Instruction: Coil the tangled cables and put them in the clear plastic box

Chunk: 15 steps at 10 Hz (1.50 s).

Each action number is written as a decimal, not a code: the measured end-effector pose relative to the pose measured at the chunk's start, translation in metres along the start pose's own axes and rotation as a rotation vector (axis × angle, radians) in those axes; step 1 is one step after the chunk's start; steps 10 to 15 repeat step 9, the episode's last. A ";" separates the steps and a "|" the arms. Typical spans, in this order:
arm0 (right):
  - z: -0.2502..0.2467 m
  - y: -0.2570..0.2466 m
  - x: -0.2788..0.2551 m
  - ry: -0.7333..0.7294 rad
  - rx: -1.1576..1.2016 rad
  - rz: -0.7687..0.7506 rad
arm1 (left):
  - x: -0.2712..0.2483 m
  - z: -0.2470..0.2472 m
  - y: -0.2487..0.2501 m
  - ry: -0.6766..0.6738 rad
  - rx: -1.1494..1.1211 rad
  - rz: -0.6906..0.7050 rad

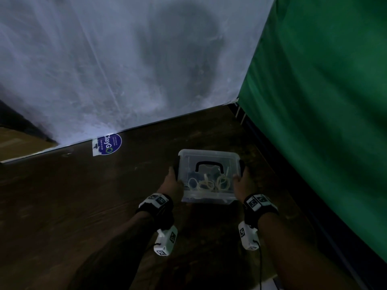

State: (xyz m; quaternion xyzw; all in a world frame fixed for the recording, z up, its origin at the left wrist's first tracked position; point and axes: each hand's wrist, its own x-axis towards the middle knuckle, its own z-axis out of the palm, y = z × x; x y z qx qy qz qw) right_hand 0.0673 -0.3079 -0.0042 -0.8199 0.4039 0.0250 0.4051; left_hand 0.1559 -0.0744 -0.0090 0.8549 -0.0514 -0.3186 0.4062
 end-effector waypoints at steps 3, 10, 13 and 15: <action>0.011 0.006 0.007 0.015 -0.229 -0.028 | -0.011 0.010 0.010 -0.023 0.266 -0.059; -0.036 0.028 -0.032 -0.017 -0.240 -0.176 | -0.039 -0.019 -0.021 -0.060 0.182 -0.055; -0.036 0.028 -0.032 -0.017 -0.240 -0.176 | -0.039 -0.019 -0.021 -0.060 0.182 -0.055; -0.036 0.028 -0.032 -0.017 -0.240 -0.176 | -0.039 -0.019 -0.021 -0.060 0.182 -0.055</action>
